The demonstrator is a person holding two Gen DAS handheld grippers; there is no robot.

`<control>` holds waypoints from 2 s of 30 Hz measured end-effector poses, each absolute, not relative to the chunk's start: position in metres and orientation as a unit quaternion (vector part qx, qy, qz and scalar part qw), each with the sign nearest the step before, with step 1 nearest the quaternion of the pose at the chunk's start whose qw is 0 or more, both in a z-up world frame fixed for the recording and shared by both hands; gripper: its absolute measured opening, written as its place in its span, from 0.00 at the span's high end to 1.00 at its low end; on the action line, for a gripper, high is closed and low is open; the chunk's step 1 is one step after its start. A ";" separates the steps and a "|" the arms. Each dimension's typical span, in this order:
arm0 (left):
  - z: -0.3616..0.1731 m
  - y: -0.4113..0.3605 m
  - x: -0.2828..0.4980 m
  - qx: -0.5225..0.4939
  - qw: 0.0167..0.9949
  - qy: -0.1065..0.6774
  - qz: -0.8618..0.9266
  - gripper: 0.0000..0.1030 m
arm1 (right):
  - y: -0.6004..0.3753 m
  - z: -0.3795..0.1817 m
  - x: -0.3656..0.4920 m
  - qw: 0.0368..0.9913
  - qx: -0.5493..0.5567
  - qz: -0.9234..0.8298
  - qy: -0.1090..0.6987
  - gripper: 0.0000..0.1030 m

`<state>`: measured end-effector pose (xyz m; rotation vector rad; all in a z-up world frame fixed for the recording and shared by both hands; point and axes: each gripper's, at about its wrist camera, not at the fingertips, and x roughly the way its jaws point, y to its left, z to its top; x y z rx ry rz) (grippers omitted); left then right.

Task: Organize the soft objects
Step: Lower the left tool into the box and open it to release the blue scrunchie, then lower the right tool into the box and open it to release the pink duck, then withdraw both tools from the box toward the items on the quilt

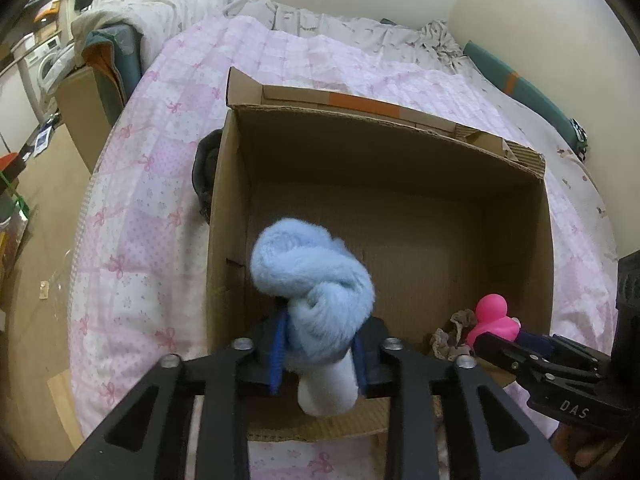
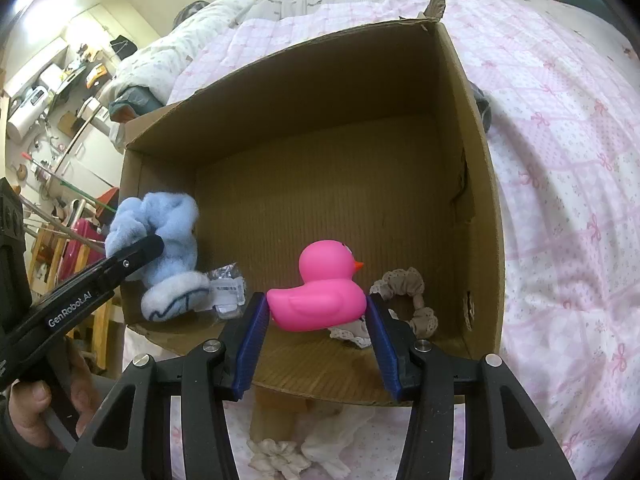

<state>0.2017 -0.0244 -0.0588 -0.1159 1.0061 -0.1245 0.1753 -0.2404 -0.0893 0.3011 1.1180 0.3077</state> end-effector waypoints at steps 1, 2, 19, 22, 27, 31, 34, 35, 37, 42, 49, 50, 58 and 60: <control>-0.058 -0.025 0.202 -0.054 0.873 0.481 -0.057 0.62 | -0.241 -0.090 0.175 0.826 0.142 0.144 0.526 0.49; -0.057 -0.025 0.201 -0.051 0.874 0.481 -0.053 0.48 | -0.241 -0.090 0.175 0.826 0.142 0.143 0.526 0.49; -0.056 -0.025 0.202 -0.036 0.874 0.483 -0.031 0.36 | -0.239 -0.091 0.174 0.825 0.141 0.147 0.527 0.49; -0.056 -0.025 0.202 -0.033 0.873 0.486 -0.029 0.36 | -0.238 -0.091 0.174 0.825 0.136 0.148 0.529 0.49; -0.055 -0.027 0.201 -0.028 0.875 0.482 -0.026 0.36 | -0.238 -0.092 0.174 0.824 0.136 0.148 0.530 0.49; -0.055 -0.028 0.200 -0.028 0.876 0.481 -0.026 0.36 | -0.236 -0.091 0.174 0.824 0.134 0.150 0.529 0.49; -0.053 -0.028 0.199 -0.030 0.877 0.479 -0.028 0.36 | -0.236 -0.091 0.174 0.824 0.135 0.153 0.529 0.49; -0.052 -0.028 0.199 -0.030 0.877 0.478 -0.029 0.36 | -0.236 -0.091 0.174 0.824 0.136 0.153 0.528 0.49; -0.051 -0.029 0.199 -0.026 0.878 0.477 -0.029 0.36 | -0.237 -0.090 0.174 0.825 0.139 0.154 0.526 0.49; -0.051 -0.031 0.197 -0.029 0.877 0.478 -0.035 0.36 | -0.240 -0.086 0.173 0.829 0.153 0.157 0.515 0.42; -0.045 -0.032 0.190 -0.018 0.882 0.469 -0.034 0.36 | -0.244 -0.078 0.171 0.832 0.170 0.157 0.504 0.29; -0.044 -0.031 0.189 -0.020 0.881 0.471 -0.033 0.36 | -0.245 -0.078 0.170 0.832 0.171 0.157 0.503 0.29; -0.037 -0.017 0.173 -0.048 0.877 0.476 -0.029 0.36 | -0.248 -0.074 0.158 0.836 0.162 0.147 0.504 0.29; -0.032 -0.015 0.168 -0.047 0.880 0.472 -0.025 0.36 | -0.249 -0.070 0.154 0.839 0.162 0.145 0.499 0.29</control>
